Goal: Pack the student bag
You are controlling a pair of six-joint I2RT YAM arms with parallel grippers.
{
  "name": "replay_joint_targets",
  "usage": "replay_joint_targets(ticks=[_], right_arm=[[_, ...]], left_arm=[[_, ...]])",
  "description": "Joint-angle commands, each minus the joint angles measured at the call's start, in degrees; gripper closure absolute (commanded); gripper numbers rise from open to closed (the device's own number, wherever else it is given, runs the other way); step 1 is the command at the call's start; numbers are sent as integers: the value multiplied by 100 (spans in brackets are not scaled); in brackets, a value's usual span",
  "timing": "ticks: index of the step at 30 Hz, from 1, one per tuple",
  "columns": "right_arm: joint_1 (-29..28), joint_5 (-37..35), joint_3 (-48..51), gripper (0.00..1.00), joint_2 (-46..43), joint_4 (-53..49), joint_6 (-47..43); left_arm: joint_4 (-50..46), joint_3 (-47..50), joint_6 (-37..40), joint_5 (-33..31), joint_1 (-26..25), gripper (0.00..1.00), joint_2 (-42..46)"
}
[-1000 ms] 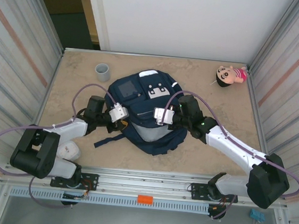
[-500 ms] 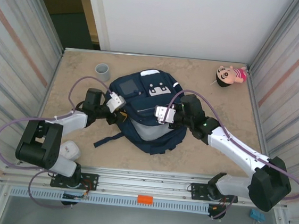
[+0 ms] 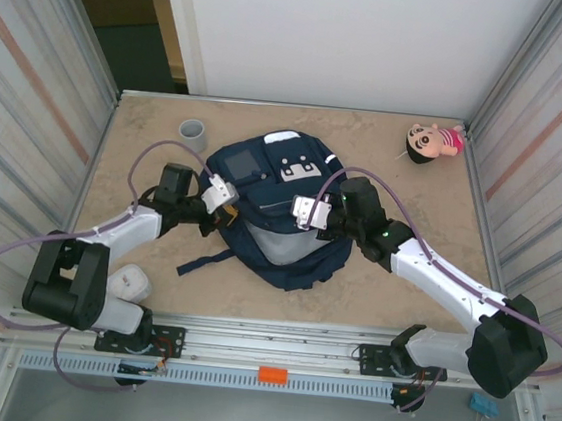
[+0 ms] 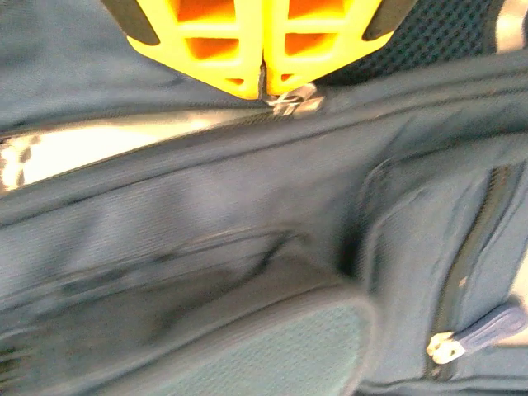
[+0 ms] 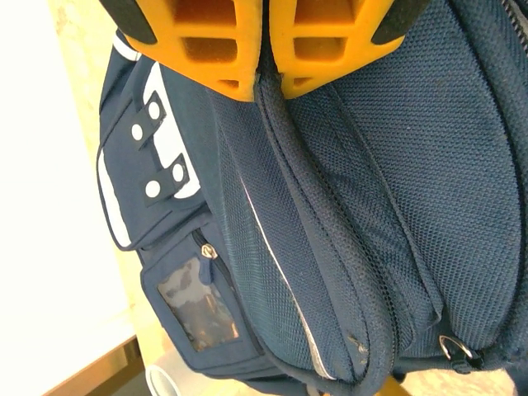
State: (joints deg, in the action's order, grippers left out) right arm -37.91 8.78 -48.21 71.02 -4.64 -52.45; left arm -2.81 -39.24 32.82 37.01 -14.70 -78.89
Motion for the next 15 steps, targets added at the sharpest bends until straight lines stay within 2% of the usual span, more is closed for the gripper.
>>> replay_joint_targets(ticks=[1, 9, 10, 12, 13, 15], right_arm=[[-14, -353, 4, 100, 66, 446, 352], [-5, -292, 85, 100, 53, 532, 364], [7, -225, 98, 100, 0, 501, 326], [93, 32, 156, 100, -156, 465, 305], [180, 232, 194, 100, -280, 452, 320], [398, 785, 190, 100, -476, 282, 359]], left_arm=[[-322, -70, 106, 19, -238, 100, 329], [-182, 122, -435, -651, -321, 100, 575], [-41, 188, -594, -799, -275, 93, 600], [218, 292, -869, -918, -70, 66, 629], [299, 327, -956, -845, 45, 56, 638], [391, 338, -929, -712, 131, 47, 627]])
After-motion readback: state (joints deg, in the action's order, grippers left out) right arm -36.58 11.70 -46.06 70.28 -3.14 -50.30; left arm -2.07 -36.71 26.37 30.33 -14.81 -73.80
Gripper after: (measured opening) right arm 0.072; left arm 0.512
